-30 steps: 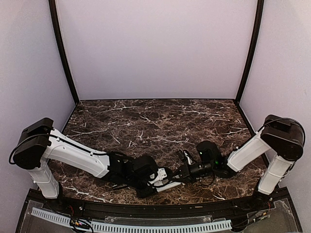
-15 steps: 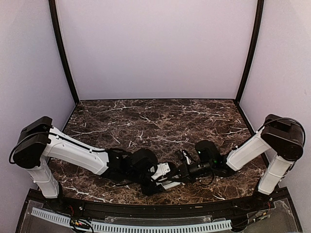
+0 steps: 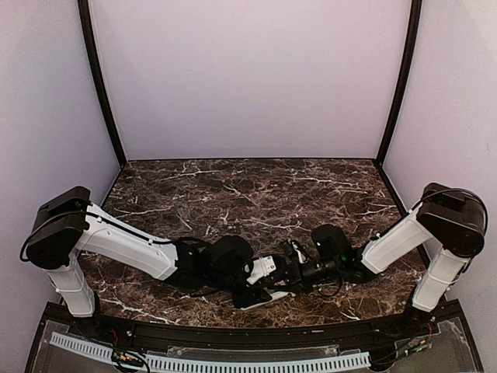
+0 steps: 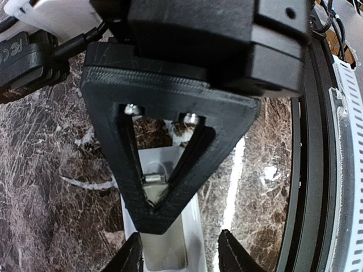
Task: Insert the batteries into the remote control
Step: Place the battery cover on the remote control without the battery cover.
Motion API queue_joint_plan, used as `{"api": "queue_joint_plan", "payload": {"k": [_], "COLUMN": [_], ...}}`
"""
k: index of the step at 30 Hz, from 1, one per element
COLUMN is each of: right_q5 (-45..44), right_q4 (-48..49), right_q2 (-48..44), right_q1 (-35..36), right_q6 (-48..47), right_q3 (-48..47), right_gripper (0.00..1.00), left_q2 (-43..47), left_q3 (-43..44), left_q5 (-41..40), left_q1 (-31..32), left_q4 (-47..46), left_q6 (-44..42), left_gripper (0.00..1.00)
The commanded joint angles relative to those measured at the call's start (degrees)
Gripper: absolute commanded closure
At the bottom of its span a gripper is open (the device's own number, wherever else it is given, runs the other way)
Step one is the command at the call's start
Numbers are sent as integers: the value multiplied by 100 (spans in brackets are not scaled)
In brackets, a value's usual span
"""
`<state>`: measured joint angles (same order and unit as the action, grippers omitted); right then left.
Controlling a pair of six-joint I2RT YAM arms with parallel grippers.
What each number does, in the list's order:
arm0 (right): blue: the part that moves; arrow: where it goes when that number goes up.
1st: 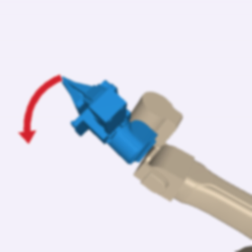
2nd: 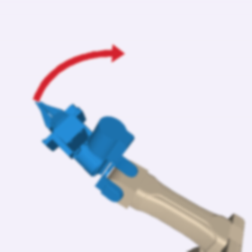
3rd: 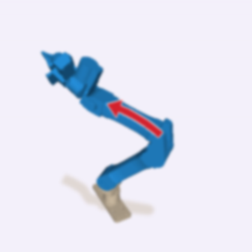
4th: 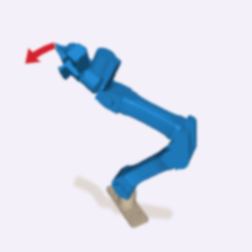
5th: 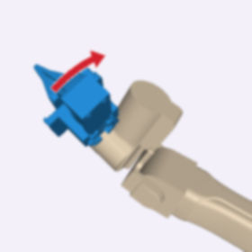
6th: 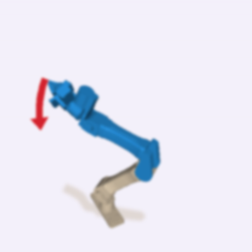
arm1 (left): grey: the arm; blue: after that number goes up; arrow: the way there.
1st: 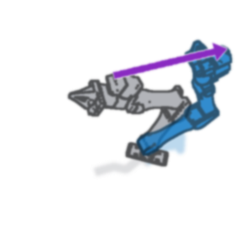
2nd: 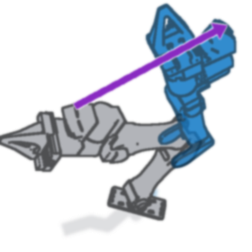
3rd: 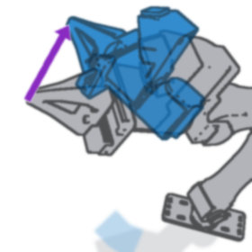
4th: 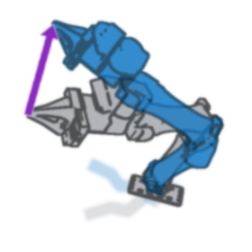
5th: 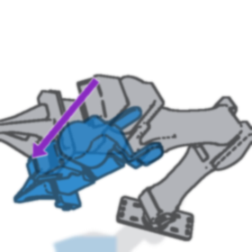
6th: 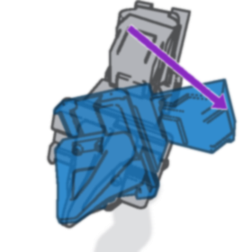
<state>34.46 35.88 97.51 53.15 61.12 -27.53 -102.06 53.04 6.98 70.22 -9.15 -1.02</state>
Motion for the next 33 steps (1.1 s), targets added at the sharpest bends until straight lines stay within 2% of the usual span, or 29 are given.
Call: {"api": "queue_joint_plan", "payload": {"k": [1, 9, 12, 18, 23, 33], "right_q5": [-290, -279, -282, -281, -288, -299], "right_q4": [-534, -536, -538, -534, -546, -602], "right_q2": [201, 208, 204, 193, 165, 127], "right_q1": [143, 139, 143, 139, 143, 143], "right_q6": [-118, -145, -136, -137, -140, -151], "right_q3": [68, 60, 63, 88, 86, 57], "right_gripper": [100, 100, 100, 100, 100, 100], "left_q2": [-102, -265, -287, -308, -323, -411], "left_q3": [-86, -63, -65, -22, -30, -30], "left_q5": [-129, -186, -142, 6, 7, 14], "left_q1": [-17, -24, -25, -25, -25, 3], "left_q4": [-104, -90, -103, -54, -31, 225], "left_q6": [-67, -41, -15, -84, -86, -98], "left_gripper": [56, 57, 63, 65, 71, 76]}}
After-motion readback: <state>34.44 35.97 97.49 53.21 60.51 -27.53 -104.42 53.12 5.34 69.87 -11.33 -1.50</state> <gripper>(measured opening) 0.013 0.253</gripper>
